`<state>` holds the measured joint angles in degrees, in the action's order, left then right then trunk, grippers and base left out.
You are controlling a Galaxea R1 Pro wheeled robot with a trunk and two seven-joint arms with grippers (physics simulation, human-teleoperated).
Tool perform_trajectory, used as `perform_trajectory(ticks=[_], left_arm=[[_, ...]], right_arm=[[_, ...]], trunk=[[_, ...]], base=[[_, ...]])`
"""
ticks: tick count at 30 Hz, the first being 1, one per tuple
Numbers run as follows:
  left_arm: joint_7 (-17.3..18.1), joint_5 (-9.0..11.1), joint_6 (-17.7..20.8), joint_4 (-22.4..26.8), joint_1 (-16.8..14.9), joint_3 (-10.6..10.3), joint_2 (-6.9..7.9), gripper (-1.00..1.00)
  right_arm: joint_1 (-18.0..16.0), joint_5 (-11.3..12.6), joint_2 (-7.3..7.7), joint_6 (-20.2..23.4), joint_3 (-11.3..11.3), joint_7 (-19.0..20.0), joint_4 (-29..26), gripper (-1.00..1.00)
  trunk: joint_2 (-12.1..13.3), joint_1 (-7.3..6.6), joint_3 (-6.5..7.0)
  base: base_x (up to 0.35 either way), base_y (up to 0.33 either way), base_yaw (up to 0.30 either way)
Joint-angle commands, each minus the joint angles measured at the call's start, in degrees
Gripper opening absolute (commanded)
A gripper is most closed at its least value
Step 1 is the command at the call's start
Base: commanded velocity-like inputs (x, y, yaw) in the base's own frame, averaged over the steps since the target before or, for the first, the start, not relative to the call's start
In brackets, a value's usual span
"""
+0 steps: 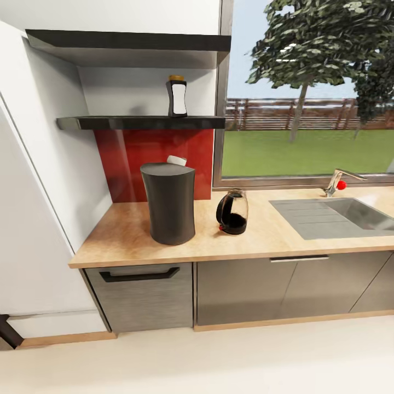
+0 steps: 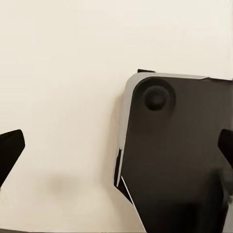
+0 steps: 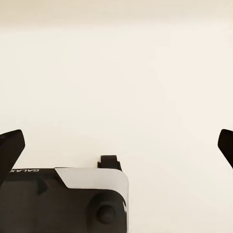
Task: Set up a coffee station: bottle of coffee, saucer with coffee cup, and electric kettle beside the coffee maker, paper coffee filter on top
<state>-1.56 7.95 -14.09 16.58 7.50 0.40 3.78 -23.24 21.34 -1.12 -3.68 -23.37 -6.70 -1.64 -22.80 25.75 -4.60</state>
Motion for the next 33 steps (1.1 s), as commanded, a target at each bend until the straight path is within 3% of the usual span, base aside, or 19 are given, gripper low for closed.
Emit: perform_trajectory(ticks=[1, 7, 11, 14, 17, 19, 22, 26, 28, 33], left_arm=[[-0.03, 0.32, -0.05, 0.26, -0.25, -0.03, 0.03, 1.0], [0.01, 0.21, -0.01, 0.99, -8.04, -0.29, -0.1, 1.0], [0.05, 0.09, -0.21, 1.76, -10.96, -0.31, -0.28, 1.0], [0.41, 0.05, -0.49, 6.47, -13.62, -0.31, -0.53, 1.0], [0.58, -0.02, -0.38, 11.42, -14.05, -0.41, -0.92, 1.0], [0.59, -1.12, -0.07, 17.82, -14.23, -1.52, -1.22, 1.0], [0.58, -1.98, 0.09, 21.61, -14.5, -2.72, -1.58, 1.0], [0.52, -2.6, 0.2, 25.88, -15.58, -4.9, -2.75, 1.0], [0.28, -2.73, 0.3, 27.74, -18.3, -7.16, -4.38, 1.0], [0.1, -2.83, 0.29, 30.08, -23.27, -9.87, -7.43, 1.0]], right_arm=[[-0.04, 0.54, -0.03, -0.19, -0.49, -0.16, 0.06, 1.0], [0.03, 0.54, -0.03, -0.19, -0.5, -0.16, 0.06, 1.0], [0.03, 0.54, -0.03, -0.19, -0.51, -0.16, 0.06, 1.0], [0.03, 0.54, -0.03, -0.19, -0.46, -0.16, 0.05, 1.0], [0.03, 0.54, -0.03, -0.19, -0.46, -0.16, 0.03, 1.0], [0.03, 0.54, -0.03, -0.19, -0.46, -0.16, 0.05, 1.0], [0.03, 0.54, -0.03, -0.19, -0.45, -0.16, 0.04, 1.0], [0.03, 0.54, -0.03, -0.19, -0.47, -0.16, 0.06, 1.0], [0.03, 0.54, -0.03, -0.19, -0.49, -0.16, 0.06, 1.0], [0.03, 0.54, -0.03, -0.26, -0.51, -0.13, 0.06, 1.0]], trunk=[[-0.11, 0.03, -0.11], [-0.11, 0.03, -0.11], [-0.11, 0.03, -0.11], [-0.11, 0.03, -0.11], [-0.11, 0.03, -0.11], [-0.11, 0.03, -0.11], [-0.11, 0.03, -0.11], [-0.11, 0.03, -0.11], [-0.11, 0.03, -0.11], [-0.11, 0.03, -0.11]], base=[[0.0, 0.0, 0.0], [0.0, 0.0, 0.0], [0.0, 0.0, 0.0], [0.0, 0.0, 0.0], [0.0, 0.0, 0.0], [0.0, 0.0, 0.0], [0.0, 0.0, 0.0], [0.0, 0.0, 0.0], [0.0, 0.0, 0.0], [0.0, 0.0, 0.0]])
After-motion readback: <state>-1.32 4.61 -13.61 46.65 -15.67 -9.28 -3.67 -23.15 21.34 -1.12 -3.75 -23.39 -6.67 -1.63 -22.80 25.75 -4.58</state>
